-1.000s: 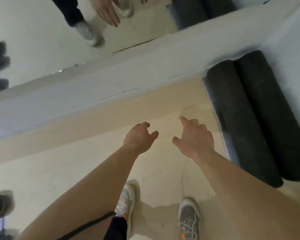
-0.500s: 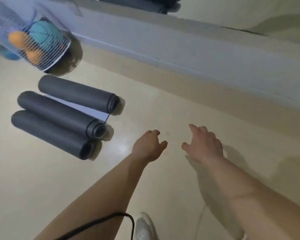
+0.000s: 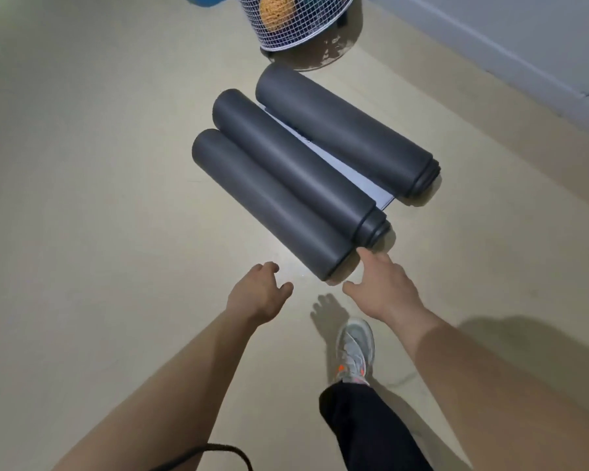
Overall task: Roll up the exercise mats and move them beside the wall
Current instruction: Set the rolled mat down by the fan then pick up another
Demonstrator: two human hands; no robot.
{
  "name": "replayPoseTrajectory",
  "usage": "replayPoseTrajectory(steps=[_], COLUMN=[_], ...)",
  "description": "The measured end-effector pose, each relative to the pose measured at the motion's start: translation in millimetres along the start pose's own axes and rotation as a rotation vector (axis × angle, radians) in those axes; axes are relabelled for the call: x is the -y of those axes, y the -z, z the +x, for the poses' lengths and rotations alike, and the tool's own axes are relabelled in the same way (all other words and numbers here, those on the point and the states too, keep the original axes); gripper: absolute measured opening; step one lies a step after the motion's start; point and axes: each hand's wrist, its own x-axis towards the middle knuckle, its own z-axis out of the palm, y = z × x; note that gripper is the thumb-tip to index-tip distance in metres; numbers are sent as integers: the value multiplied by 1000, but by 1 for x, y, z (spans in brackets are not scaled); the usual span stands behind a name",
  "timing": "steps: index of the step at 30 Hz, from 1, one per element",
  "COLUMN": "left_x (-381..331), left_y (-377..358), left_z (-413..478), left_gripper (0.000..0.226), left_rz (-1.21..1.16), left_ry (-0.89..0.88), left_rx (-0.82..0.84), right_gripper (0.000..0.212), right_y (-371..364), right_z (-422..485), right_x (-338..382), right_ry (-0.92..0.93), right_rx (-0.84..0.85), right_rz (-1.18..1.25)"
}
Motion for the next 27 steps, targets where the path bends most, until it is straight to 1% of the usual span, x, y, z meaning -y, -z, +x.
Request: replayPoseTrajectory(steps=[3, 6, 7, 9, 10, 12, 13, 15, 17, 19, 21, 23, 25, 27], left_x=[36, 62, 69, 82, 90, 97, 102, 112, 120, 126, 136, 151, 162, 169], left_y=[20, 41, 48, 61, 67, 78, 84, 99, 115, 134, 153, 173, 191, 204], left_z=[59, 130, 153, 195, 218, 249, 270, 313, 359, 399, 430, 458, 482, 498], left_gripper=[61, 61, 61, 60, 60, 61, 61, 63, 69, 81, 92, 102, 108, 106], left_rz=[3, 35, 46, 35, 37, 70, 106, 154, 155, 124, 78, 43, -4, -122], left_ry=[43, 27, 13, 12, 10, -10, -41, -94, -132, -142, -135, -117, -107, -103], left_rx=[44, 46, 37, -5, -21, -63, -87, -166, -256, -342, -390, -370, -289, -224], right_gripper=[68, 68, 65, 59, 59, 70, 78, 84, 83, 79, 78, 80, 82, 80], right_y=[-24, -47, -58, -80, -93, -108, -120, -139, -153, -160, -160, -164, -169, -173], right_z=[51, 110, 129, 160, 174, 185, 193, 208, 225, 240, 250, 256, 259, 262], right_x=[30, 54, 59, 64, 68, 70, 71, 77, 85, 90, 97, 103, 106, 107], right_ry=[-35, -131, -177, -289, -378, -555, -630, -733, -816, -926, -1037, -1101, -1130, -1147], right_rx=[77, 123, 93, -32, -54, -49, -73, -154, -278, -428, -518, -580, -641, -690], right_rz=[18, 69, 121, 272, 350, 432, 449, 514, 614, 715, 815, 895, 954, 987])
